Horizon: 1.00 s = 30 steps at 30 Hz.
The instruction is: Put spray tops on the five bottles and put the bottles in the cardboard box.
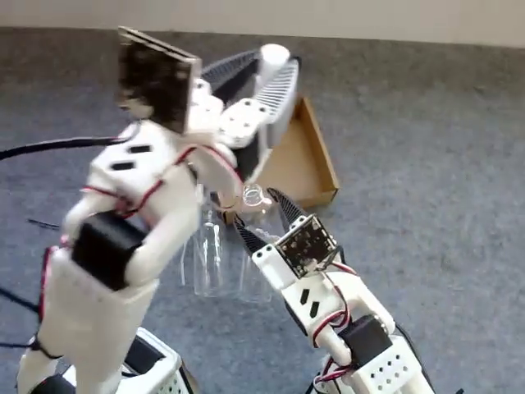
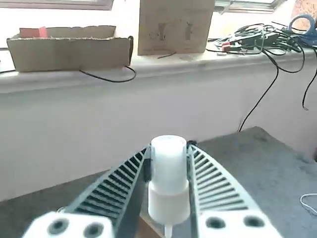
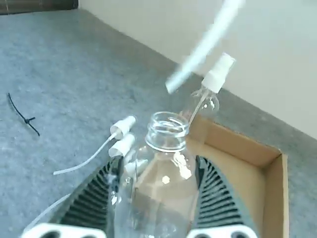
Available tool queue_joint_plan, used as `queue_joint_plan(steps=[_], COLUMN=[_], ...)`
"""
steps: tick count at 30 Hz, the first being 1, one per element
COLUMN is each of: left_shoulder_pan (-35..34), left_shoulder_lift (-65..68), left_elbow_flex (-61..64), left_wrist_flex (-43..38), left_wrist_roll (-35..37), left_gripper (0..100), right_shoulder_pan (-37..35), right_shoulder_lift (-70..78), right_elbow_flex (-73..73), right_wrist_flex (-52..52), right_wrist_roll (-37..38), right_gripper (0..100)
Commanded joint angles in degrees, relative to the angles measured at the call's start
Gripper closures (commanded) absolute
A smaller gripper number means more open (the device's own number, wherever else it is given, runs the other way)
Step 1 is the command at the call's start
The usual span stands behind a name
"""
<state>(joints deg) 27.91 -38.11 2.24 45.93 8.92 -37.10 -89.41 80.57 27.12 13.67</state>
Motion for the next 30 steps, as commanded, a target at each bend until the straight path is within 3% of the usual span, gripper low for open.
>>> queue_joint_plan(steps=[1,30], left_shoulder_pan=[0.9,1.4], left_shoulder_lift=[-1.1,-1.0], left_elbow_flex=[4.6,2.3], left_wrist_flex=[-6.5,-4.7], left_wrist_roll=[0.4,0.4], left_gripper=[92,92], right_shoulder_pan=[-0.5,-0.5], right_shoulder_lift=[-2.2,-2.7], right_elbow_flex=[-0.6,-0.6], right_wrist_flex=[0.0,0.0], right_wrist_roll=[-0.4,-0.4], right_gripper=[99.5,99.5])
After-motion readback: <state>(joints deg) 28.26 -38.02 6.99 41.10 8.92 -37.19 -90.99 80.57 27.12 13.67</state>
